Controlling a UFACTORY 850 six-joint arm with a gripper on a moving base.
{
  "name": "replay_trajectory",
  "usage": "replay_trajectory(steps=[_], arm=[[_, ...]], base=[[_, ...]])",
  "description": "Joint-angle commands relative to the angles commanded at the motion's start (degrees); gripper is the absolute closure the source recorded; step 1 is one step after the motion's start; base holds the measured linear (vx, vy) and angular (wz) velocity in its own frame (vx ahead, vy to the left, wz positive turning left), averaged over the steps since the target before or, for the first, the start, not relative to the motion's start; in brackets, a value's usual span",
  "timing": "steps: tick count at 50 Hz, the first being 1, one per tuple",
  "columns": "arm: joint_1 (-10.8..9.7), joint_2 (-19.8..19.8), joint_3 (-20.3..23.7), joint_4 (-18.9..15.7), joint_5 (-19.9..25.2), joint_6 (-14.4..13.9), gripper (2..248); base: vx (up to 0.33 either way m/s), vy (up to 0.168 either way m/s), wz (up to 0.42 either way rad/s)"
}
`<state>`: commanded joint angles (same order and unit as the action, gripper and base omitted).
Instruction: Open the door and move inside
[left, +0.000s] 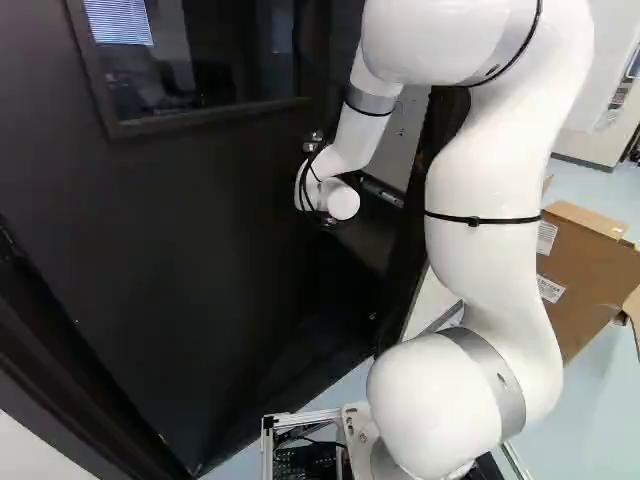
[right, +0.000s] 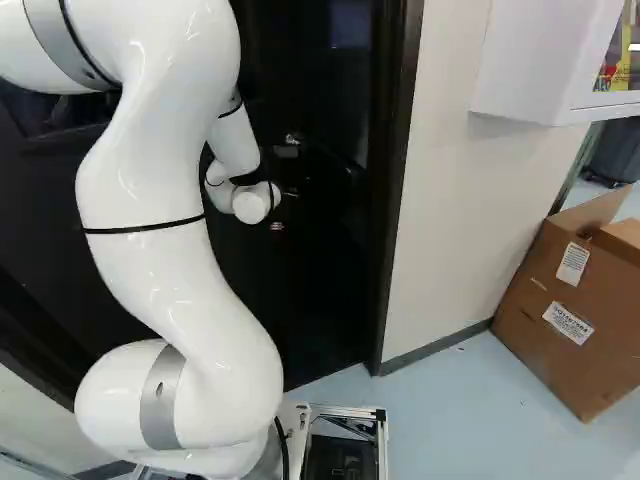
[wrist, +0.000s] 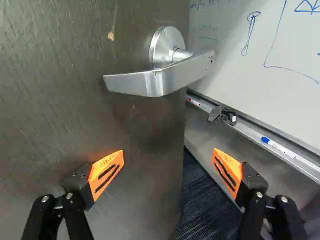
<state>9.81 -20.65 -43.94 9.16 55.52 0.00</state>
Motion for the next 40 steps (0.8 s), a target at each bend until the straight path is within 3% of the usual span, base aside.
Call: replay_trajectory(steps=[25, 40], arm=[[3.09, -3.32, -4.14, 0.20, 0.00, 0.00, 3], [4.92, -5.93, -7.46, 2.98, 0.00, 0.00, 3]], base=[[0.000, 0.000, 0.000], [0.000, 0.000, 0.000]])
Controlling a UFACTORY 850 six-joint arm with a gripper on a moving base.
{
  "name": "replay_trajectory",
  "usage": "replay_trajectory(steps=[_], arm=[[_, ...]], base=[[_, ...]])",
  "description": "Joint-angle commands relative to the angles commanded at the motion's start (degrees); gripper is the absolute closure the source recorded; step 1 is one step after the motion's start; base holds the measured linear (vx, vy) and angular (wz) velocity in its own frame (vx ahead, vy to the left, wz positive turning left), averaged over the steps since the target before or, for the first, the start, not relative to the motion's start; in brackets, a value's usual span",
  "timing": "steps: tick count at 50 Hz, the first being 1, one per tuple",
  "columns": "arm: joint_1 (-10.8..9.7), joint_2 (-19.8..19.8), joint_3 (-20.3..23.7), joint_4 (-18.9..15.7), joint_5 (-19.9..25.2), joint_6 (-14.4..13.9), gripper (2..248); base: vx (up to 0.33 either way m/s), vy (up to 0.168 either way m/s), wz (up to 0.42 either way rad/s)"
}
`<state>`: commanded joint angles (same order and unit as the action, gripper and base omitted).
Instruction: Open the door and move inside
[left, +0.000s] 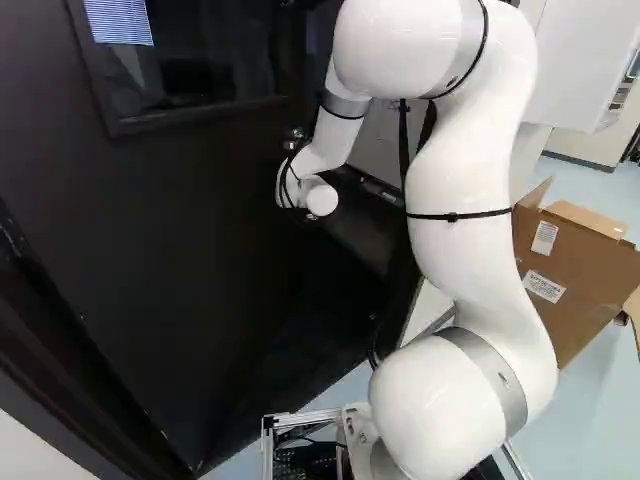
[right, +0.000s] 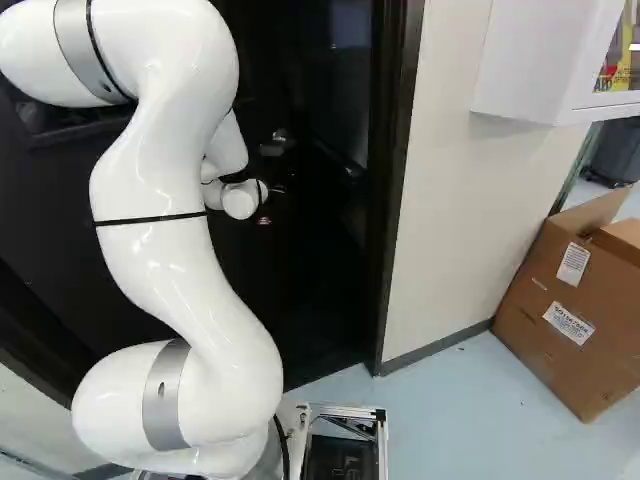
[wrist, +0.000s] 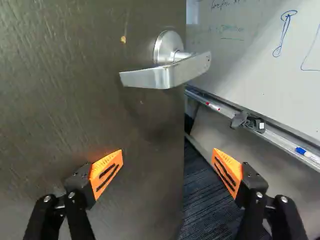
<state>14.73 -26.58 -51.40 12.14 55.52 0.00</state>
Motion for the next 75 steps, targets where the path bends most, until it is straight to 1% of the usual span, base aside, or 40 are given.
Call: replay_trajectory(steps=[19, 45, 57, 75], arm=[[2.26, -3.49, -4.54, 5.29, 0.00, 0.00, 3], [5.46, -7.45, -9.84, 10.79, 0.00, 0.00, 3], [6.91, -9.16, -12.16, 12.10, 0.00, 0.00, 3], [9.04, -11.68, -15.63, 12.28, 0.00, 0.00, 3]], base=[[0.000, 0.000, 0.000], [0.000, 0.000, 0.000], [0.000, 0.000, 0.000], [0.000, 0.000, 0.000]])
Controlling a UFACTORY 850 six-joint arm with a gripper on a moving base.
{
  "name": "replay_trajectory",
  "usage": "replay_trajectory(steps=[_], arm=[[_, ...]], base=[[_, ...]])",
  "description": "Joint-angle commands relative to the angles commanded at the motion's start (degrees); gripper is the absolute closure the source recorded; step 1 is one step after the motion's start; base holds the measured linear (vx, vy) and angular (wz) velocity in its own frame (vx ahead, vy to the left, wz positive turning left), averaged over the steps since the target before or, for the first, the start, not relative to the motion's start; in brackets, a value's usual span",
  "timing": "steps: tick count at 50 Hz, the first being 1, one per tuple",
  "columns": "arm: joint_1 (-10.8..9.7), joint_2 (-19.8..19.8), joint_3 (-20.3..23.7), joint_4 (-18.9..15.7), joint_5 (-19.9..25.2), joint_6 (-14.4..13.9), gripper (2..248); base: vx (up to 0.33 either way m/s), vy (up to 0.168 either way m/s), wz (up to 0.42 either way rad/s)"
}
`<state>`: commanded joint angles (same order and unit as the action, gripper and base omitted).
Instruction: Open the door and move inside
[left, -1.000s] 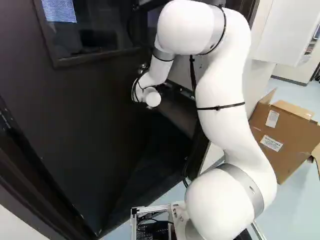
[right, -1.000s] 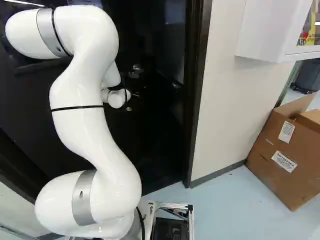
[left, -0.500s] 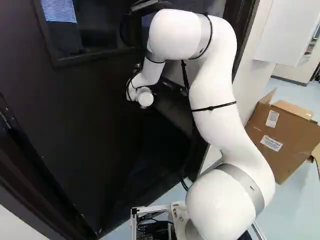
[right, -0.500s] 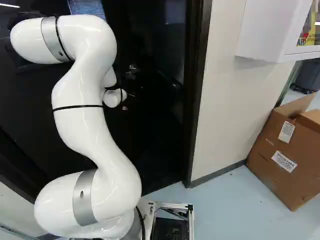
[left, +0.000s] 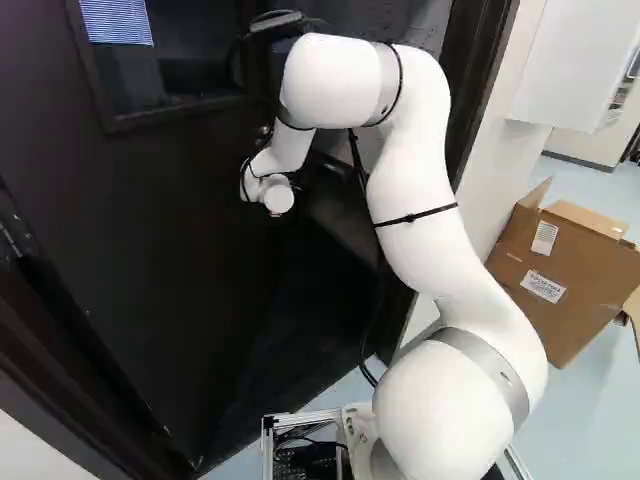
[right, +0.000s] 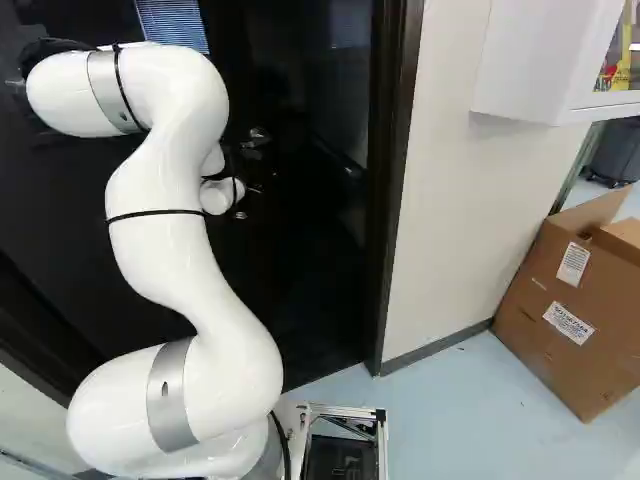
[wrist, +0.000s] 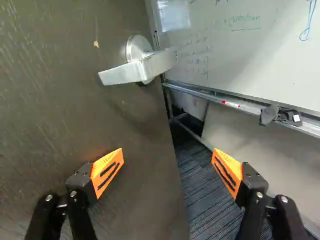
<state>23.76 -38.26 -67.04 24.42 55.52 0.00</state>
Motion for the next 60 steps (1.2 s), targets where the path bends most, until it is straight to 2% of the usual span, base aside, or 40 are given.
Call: replay_trajectory(steps=[17, 60], arm=[[1.93, -2.50, -3.49, -0.25, 0.00, 0.00, 3], [6.38, -9.94, -14.06, -5.46, 0.00, 0.00, 3]], base=[[0.000, 0.000, 0.000], [0.000, 0.000, 0.000]])
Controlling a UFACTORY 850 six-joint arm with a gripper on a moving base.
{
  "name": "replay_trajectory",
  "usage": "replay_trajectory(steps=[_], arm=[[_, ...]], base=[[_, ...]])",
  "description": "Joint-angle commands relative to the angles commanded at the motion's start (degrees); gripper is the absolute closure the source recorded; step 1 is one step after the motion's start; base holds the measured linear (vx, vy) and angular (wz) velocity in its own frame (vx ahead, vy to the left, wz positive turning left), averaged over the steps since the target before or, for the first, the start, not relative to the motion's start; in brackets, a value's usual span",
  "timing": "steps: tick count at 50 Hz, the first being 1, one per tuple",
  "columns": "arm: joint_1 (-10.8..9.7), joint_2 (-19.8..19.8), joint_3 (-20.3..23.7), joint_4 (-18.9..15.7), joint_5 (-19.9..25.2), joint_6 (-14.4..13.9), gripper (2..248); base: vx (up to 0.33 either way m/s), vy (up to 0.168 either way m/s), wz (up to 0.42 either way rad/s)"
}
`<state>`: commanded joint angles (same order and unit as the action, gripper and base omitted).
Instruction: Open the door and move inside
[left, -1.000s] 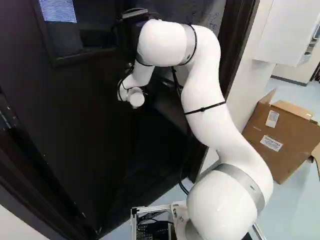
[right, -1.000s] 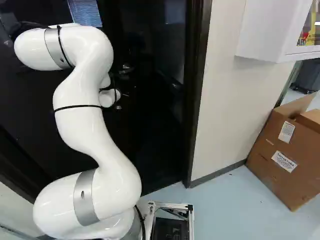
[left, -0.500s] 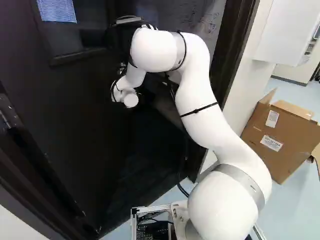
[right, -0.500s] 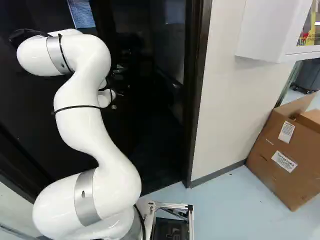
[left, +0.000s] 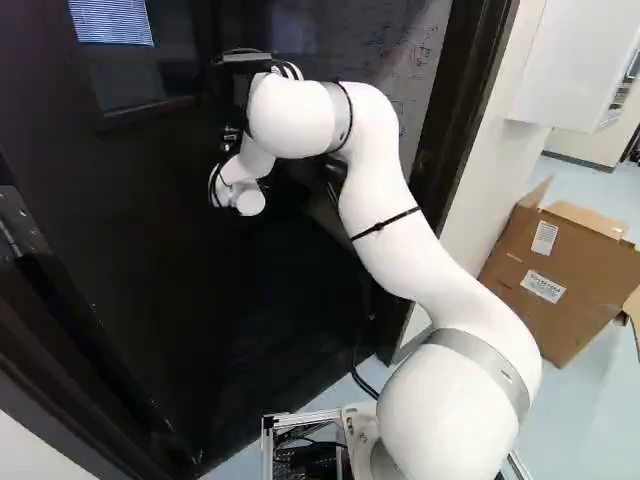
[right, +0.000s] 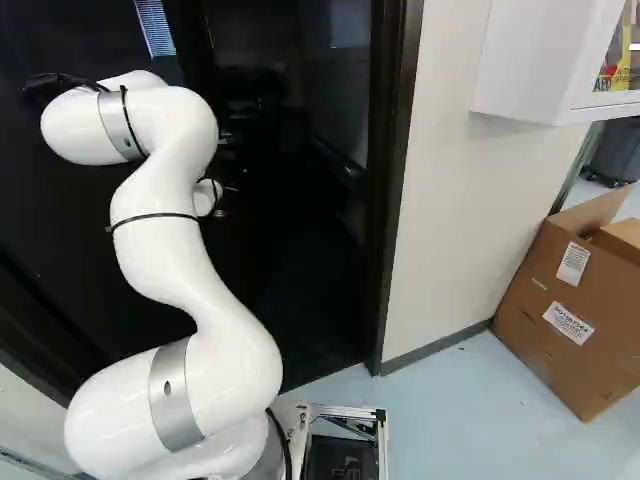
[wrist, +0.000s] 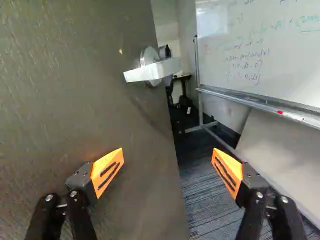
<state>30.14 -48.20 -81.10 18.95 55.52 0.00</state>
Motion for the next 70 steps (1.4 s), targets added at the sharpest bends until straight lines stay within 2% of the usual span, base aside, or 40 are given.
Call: replay_trajectory(steps=[18, 70], arm=[[2.27, -1.02, -1.48, -1.83, 0.00, 0.00, 3], [9.64, 3.26, 4.62, -7.11, 0.00, 0.00, 3]], base=[[0.000, 0.000, 0.000], [0.000, 0.000, 0.000]])
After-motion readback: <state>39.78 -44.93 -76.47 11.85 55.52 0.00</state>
